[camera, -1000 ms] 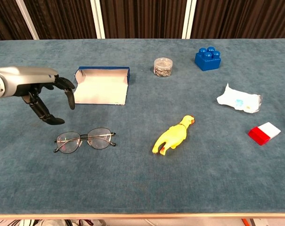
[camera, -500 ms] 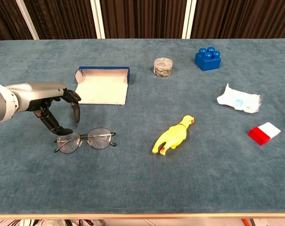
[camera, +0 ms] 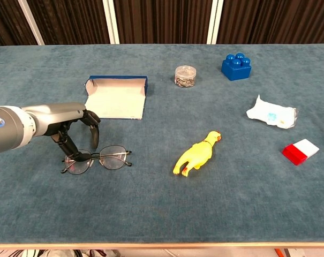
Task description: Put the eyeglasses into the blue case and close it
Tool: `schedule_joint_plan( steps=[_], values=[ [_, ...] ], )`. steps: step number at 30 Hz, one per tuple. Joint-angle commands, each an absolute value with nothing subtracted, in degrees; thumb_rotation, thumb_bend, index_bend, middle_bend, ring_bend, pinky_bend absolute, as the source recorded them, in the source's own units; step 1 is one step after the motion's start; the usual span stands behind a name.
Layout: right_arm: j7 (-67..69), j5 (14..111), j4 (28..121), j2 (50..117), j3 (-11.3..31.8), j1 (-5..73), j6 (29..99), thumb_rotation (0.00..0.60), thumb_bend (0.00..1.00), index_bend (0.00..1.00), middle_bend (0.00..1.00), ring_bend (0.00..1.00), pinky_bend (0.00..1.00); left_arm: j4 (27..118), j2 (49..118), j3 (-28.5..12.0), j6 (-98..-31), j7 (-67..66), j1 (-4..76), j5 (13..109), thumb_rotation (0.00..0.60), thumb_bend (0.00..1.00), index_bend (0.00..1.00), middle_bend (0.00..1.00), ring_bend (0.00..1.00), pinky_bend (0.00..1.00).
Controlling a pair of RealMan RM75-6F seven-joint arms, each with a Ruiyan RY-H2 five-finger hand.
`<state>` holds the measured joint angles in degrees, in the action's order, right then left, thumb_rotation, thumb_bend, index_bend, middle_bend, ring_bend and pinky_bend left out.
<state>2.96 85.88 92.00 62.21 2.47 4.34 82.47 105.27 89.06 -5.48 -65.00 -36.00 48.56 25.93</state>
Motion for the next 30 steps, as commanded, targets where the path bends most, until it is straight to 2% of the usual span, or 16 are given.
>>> schedule_joint_plan(
  steps=[1, 17, 30],
  values=[
    [3.0, 85.8, 92.0, 62.2, 2.5, 4.4, 82.4, 0.6, 0.07, 0.0, 0.0, 0.04, 0.21, 104.9, 89.4, -5.3, -65.1, -36.6, 48.7, 25.7, 0.6, 0.32, 0.5, 0.07, 0.0, 0.0],
    [3.0, 85.6, 92.1, 62.2, 2.5, 4.5, 82.0, 0.6, 0.08, 0.0, 0.0, 0.04, 0.21, 102.6, 91.8, -5.8, -65.9, -38.7, 49.4, 25.2, 0.6, 0.32, 0.53, 0.08, 0.0, 0.0],
    [3.4, 85.3, 92.4, 62.0, 2.4, 4.6, 81.5, 0.6, 0.08, 0.0, 0.0, 0.04, 0.21, 101.2, 93.2, -6.4, -65.9, -40.3, 49.9, 24.6, 0.6, 0.37, 0.55, 0.08, 0.0, 0.0]
  ],
)
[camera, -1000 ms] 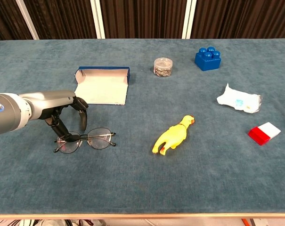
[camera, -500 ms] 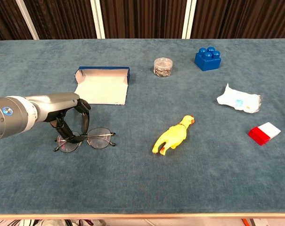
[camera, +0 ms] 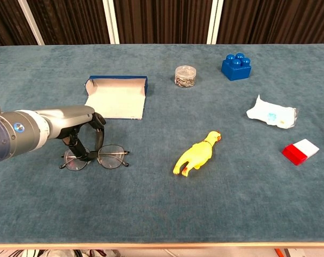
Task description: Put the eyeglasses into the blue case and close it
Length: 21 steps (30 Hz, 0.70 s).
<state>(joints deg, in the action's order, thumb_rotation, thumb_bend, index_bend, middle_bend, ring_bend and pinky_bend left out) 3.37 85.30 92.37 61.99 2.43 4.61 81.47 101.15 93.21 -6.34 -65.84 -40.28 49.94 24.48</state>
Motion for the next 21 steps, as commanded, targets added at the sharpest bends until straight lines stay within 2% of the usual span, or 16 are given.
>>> schedule_joint_plan(
  steps=[1, 21],
  values=[
    [3.4, 85.3, 92.4, 62.0, 2.4, 4.6, 81.4, 0.6, 0.08, 0.0, 0.0, 0.04, 0.21, 101.2, 93.2, -6.4, -66.0, -40.3, 49.9, 24.7, 0.6, 0.37, 0.55, 0.08, 0.0, 0.0],
    [3.6, 84.6, 93.0, 61.7, 2.4, 4.6, 80.8, 0.6, 0.09, 0.0, 0.0, 0.04, 0.21, 100.9, 92.4, -6.6, -66.9, -41.5, 49.4, 24.5, 0.6, 0.41, 0.57, 0.08, 0.0, 0.0]
  ],
)
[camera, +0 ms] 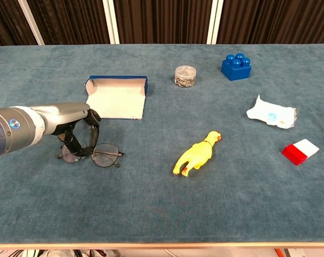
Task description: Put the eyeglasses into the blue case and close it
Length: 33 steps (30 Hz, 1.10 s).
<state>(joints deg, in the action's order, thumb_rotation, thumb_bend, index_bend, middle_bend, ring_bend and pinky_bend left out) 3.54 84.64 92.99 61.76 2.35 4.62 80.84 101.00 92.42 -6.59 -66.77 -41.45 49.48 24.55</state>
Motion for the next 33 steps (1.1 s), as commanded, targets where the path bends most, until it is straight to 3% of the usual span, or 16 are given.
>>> schedule_joint_plan(
  steps=[1, 18, 26, 33],
  values=[
    [3.6, 84.6, 93.1, 61.7, 2.4, 4.6, 80.8, 0.6, 0.09, 0.0, 0.0, 0.04, 0.21, 100.9, 92.4, -6.6, -66.8, -41.6, 49.4, 24.5, 0.6, 0.41, 0.57, 0.08, 0.0, 0.0],
    [4.2, 84.3, 93.5, 61.5, 2.3, 4.6, 80.5, 0.6, 0.09, 0.0, 0.0, 0.04, 0.21, 100.3, 91.7, -10.0, -69.2, -44.2, 51.1, 22.6, 0.6, 0.43, 0.58, 0.08, 0.0, 0.0],
    [4.2, 83.9, 93.8, 61.4, 2.3, 4.6, 80.1, 0.6, 0.09, 0.0, 0.0, 0.04, 0.21, 91.2, 95.8, -14.8, -70.7, -49.2, 55.8, 19.7, 0.6, 0.43, 0.59, 0.08, 0.0, 0.0],
    [4.3, 83.6, 93.9, 61.3, 2.4, 4.5, 80.1, 0.6, 0.09, 0.0, 0.0, 0.04, 0.21, 81.4, 99.4, -17.7, -67.8, -48.7, 58.0, 19.6, 0.6, 0.43, 0.59, 0.08, 0.0, 0.0]
  ],
)
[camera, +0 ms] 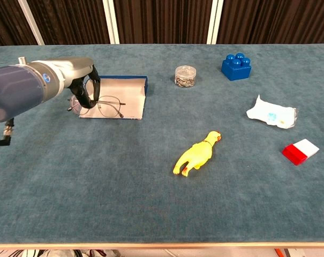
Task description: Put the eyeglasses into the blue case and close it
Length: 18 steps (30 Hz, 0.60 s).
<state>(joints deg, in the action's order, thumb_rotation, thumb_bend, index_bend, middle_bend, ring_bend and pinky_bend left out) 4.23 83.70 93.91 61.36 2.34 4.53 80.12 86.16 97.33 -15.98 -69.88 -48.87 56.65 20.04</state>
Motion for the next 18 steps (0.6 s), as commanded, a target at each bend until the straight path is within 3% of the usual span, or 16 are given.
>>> schedule_joint_plan(
  steps=[1, 18],
  values=[
    [4.3, 83.6, 94.0, 61.3, 2.4, 4.5, 80.0, 0.6, 0.09, 0.0, 0.0, 0.04, 0.21, 80.3, 99.7, -18.2, -67.1, -48.6, 58.1, 19.1, 0.6, 0.43, 0.59, 0.08, 0.0, 0.0],
    [3.9, 81.7, 94.5, 61.4, 2.9, 4.9, 78.7, 0.6, 0.1, 0.0, 0.0, 0.04, 0.21, 66.3, 103.1, -22.6, -55.9, -45.4, 61.4, 16.8, 0.6, 0.43, 0.59, 0.08, 0.0, 0.0]
  ],
)
